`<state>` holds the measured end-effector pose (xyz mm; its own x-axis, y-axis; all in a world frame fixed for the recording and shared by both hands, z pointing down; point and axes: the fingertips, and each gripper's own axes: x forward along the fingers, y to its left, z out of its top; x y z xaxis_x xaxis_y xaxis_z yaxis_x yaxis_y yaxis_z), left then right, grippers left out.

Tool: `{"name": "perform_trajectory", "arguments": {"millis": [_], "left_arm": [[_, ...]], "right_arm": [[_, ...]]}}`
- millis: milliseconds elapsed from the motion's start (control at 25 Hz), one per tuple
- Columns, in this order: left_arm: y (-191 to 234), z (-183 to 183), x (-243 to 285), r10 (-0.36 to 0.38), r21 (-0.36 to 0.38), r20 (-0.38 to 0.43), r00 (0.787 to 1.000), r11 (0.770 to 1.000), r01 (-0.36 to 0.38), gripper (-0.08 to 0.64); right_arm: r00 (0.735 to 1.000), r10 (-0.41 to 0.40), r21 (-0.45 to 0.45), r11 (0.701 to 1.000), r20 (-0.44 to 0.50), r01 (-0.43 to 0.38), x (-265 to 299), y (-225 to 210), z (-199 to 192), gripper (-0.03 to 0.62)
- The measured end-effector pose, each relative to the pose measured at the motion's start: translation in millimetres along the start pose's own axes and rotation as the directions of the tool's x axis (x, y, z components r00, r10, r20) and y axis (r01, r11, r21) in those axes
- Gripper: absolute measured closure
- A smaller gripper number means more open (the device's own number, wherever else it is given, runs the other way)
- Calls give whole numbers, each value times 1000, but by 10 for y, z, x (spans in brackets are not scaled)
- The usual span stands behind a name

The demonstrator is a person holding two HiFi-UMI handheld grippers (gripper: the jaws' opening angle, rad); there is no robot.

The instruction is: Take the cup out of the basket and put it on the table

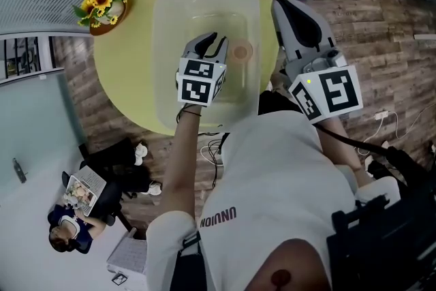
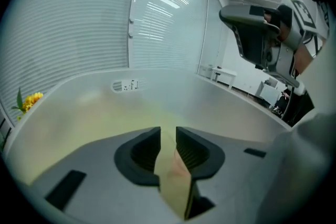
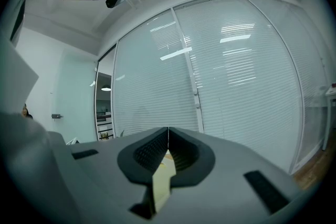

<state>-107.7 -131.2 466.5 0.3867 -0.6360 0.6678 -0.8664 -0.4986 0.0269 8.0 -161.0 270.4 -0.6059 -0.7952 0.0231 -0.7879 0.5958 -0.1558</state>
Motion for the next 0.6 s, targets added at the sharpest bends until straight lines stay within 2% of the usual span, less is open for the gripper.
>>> {"name": "perform_trajectory", "arguments": {"millis": [600], "left_arm": [[-79,-364,315,-41,-19,-125,991,999,39,469]], "right_arm": [[1000,7,7,1000,-16,-7,74,-21,-51,572]]}}
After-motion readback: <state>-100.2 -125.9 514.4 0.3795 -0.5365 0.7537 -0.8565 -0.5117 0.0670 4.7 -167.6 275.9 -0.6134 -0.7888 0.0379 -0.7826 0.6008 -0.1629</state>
